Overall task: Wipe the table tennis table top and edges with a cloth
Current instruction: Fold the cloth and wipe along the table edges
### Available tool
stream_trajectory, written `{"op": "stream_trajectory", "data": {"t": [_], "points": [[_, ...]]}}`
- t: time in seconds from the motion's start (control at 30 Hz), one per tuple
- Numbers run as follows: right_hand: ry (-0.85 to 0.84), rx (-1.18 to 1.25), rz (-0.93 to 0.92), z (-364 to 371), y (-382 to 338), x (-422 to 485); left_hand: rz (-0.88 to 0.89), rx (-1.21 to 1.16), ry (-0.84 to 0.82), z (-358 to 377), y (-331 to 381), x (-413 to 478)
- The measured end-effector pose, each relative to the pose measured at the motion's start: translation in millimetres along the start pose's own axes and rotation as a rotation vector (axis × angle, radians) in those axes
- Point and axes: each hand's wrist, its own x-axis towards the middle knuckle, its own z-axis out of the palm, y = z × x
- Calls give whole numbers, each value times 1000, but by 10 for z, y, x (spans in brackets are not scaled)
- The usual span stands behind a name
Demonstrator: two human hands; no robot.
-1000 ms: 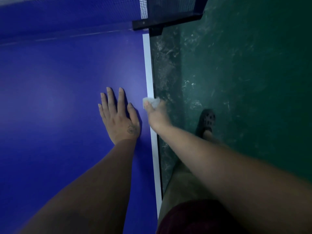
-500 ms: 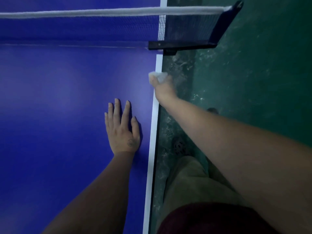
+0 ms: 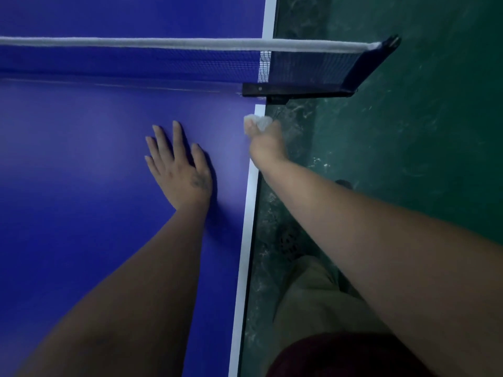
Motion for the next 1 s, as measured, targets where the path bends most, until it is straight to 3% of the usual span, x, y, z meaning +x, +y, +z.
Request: {"op": "stream_trajectory", "data": {"t": [0.07,0.17,0.47,0.67,0.77,0.87,1.0], "points": [[-12,-104,-54,-18,172,-179,-48,25,23,30,32,53],[-61,-191,8,76,444,-580,-48,34,46,56,42,45],[173,30,3,110,52,-101,-30,36,71,62,24,64],[179,-263,-91,-122,538,-725,-23,33,85,79,4,66],[257,-407,-465,-254,564,-735,-15,28,91,106,-1,70],[130,-591,-846,-138,326,-459,-15,30,90,120,-17,69],[26,-994,-1011,70,-19,-34,-8,23,97,129,-28,79]]}}
